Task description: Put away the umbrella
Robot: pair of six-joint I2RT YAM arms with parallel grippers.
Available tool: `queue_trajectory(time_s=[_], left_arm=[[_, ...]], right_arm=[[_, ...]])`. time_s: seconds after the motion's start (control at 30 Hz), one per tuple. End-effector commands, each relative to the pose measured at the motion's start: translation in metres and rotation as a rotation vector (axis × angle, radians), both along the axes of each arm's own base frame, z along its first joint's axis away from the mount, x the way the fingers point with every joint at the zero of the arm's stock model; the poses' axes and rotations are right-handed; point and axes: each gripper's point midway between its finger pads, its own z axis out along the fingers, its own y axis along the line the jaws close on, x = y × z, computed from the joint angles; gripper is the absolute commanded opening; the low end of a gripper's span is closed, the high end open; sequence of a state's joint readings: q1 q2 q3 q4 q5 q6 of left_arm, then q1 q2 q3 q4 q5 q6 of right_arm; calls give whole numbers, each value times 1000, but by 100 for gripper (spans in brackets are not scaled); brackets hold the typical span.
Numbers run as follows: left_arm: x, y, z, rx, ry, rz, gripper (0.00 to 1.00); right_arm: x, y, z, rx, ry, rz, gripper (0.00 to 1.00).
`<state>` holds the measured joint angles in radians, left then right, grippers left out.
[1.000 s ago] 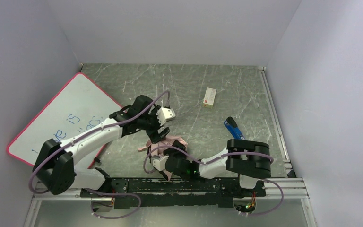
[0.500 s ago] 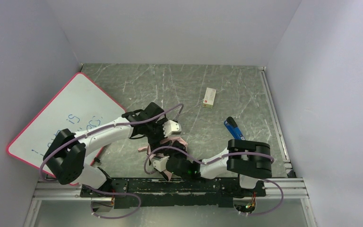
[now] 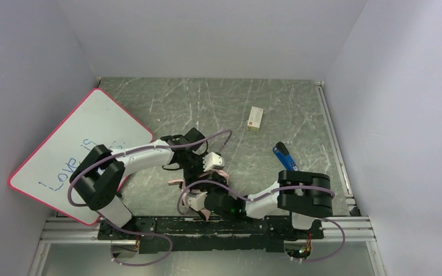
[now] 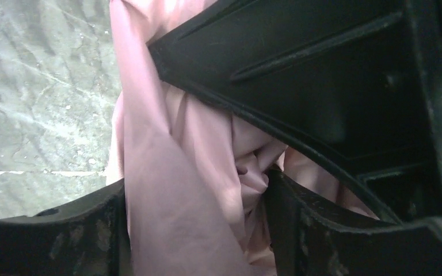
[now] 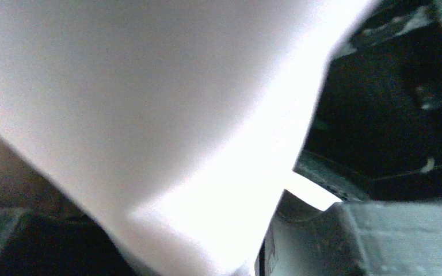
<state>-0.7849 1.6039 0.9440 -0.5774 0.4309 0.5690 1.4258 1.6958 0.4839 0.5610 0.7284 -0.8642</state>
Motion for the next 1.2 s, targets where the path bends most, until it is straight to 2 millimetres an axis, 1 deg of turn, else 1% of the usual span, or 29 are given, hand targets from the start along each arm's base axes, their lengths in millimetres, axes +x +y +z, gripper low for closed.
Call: queue_trajectory(time_s=[0.0,0.23,0.27,0.3,0.33,0.43,0.5,0.67,0.77,0.93,1.07,1.17], left_arm=[[-26,9,-21,73,75,-91,66],[-35,16,-42,168,96,-123,42],[-35,18,-46,188,99,-121,40],[-35,19,-49,203,100,-122,37],[-36,20,-51,213,104,-127,32],[-35,20,-53,228,100,-132,12],[-33,20,-52,228,94,-130,6],[-21,23,-49,246,22,-94,5],[-12,26,-47,260,-36,-72,5],[8,31,-42,284,-148,-30,5],[22,33,-39,295,-220,10,5],[32,35,-38,312,-268,39,5]], right_arm=[[-23,-45,-60,-250,127,64,6],[-22,-39,-56,-218,120,68,6],[-22,-38,-54,-209,120,67,6],[-22,-37,-52,-197,121,65,7],[-22,-37,-51,-187,122,64,7],[-22,-36,-44,-159,123,57,10],[-21,-36,-38,-140,120,50,13],[-21,-34,-13,-62,108,32,40],[-28,-32,4,-5,139,48,50],[-46,-26,48,165,229,106,54],[-61,-21,87,346,321,153,54],[-71,-20,111,488,389,165,54]])
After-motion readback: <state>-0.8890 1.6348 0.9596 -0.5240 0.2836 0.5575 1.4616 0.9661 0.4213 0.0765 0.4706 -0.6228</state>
